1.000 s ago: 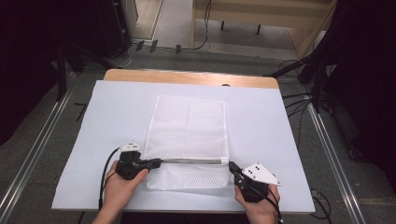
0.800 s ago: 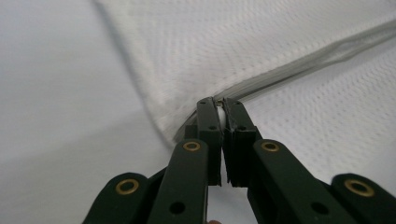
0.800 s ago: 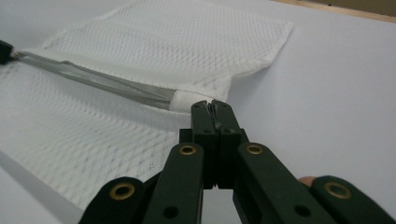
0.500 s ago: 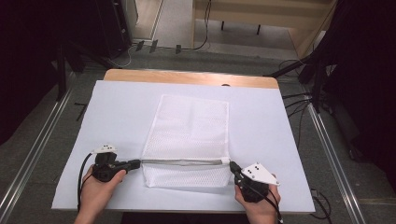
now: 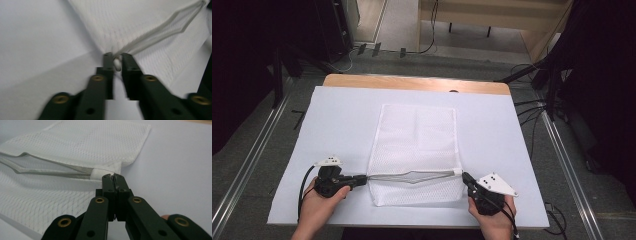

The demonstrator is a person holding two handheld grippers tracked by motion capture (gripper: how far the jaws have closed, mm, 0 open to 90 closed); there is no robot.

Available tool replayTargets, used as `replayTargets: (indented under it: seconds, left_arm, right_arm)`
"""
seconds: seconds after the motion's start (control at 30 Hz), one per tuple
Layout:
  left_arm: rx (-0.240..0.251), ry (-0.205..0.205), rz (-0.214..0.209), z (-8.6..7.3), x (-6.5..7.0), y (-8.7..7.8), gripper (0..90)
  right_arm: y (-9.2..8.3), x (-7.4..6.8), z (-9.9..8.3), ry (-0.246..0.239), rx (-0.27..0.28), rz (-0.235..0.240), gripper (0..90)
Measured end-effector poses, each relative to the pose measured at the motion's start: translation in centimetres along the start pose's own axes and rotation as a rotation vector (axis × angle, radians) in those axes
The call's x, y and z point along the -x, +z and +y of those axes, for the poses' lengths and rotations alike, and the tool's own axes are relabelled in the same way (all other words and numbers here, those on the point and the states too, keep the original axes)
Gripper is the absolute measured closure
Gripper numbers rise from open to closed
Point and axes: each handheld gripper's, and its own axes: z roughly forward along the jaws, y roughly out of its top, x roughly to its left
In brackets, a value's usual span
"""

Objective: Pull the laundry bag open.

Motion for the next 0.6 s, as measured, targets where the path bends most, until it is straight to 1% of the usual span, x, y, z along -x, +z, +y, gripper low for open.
replayTargets:
  seconds: [0.03,0.07,0.1,0.17,0.2,0.23,0.27,0.3,0.33,0.37,0.4,0.43,0.5,0.53,0.57,0.6]
  left_arm:
    - [0.030,0.000,0.030,0.1,0.1,-0.1,54.4]
    - [0.030,0.000,0.030,0.1,0.1,-0.1,45.5]
    - [0.076,-0.004,0.058,0.2,0.3,-0.3,39.1]
    - [0.108,0.000,0.089,0.2,0.4,-0.6,29.4]
    - [0.122,0.004,0.102,0.2,0.4,-0.7,25.6]
    - [0.137,0.001,0.112,0.2,0.3,-0.8,22.2]
    - [0.137,0.001,0.112,0.2,0.3,-0.8,18.3]
    - [0.165,0.001,0.115,0.2,0.2,-1.2,15.2]
    - [0.165,0.001,0.115,0.2,0.2,-1.2,12.8]
    - [0.186,0.017,0.108,0.1,0.1,-1.6,11.2]
    - [0.186,0.017,0.108,0.1,0.1,-1.6,10.3]
    - [0.204,0.018,0.108,0.1,-0.1,-1.9,10.3]
    - [0.220,0.021,0.126,0.0,-0.4,-2.2,10.2]
    - [0.220,0.021,0.126,0.0,-0.4,-2.2,10.3]
    - [0.237,0.026,0.147,-0.1,-0.7,-2.6,10.2]
    - [0.237,0.026,0.147,-0.1,-0.7,-2.6,10.1]
  right_arm:
    - [0.1,0.2,0.0,0.011,-0.017,0.005,88.9]
    - [0.2,0.3,-0.1,0.022,-0.032,0.007,85.5]
    - [0.3,0.3,-0.2,0.029,-0.033,0.008,78.4]
    - [0.3,0.4,-0.2,0.034,-0.031,-0.003,63.0]
    - [0.4,0.5,-0.2,0.036,-0.025,-0.021,55.7]
    - [0.3,0.6,-0.1,0.040,-0.015,-0.034,50.7]
    - [0.3,0.7,-0.1,0.045,-0.008,-0.037,47.7]
    - [0.2,0.9,0.0,0.055,-0.001,-0.037,45.5]
    - [0.1,1.1,0.0,0.058,0.003,-0.034,43.9]
    - [0.0,1.3,0.1,0.061,0.013,-0.035,42.4]
    - [0.0,1.3,0.1,0.061,0.013,-0.035,42.4]
    - [-0.2,1.7,0.1,0.067,0.023,-0.031,40.3]
    - [-0.4,2.3,0.2,0.075,0.034,-0.024,38.2]
    - [-0.4,2.3,0.2,0.075,0.034,-0.024,38.2]
    - [-0.7,3.0,0.2,0.074,0.046,-0.026,35.8]
    - [-0.7,3.0,0.2,0.074,0.046,-0.026,35.8]
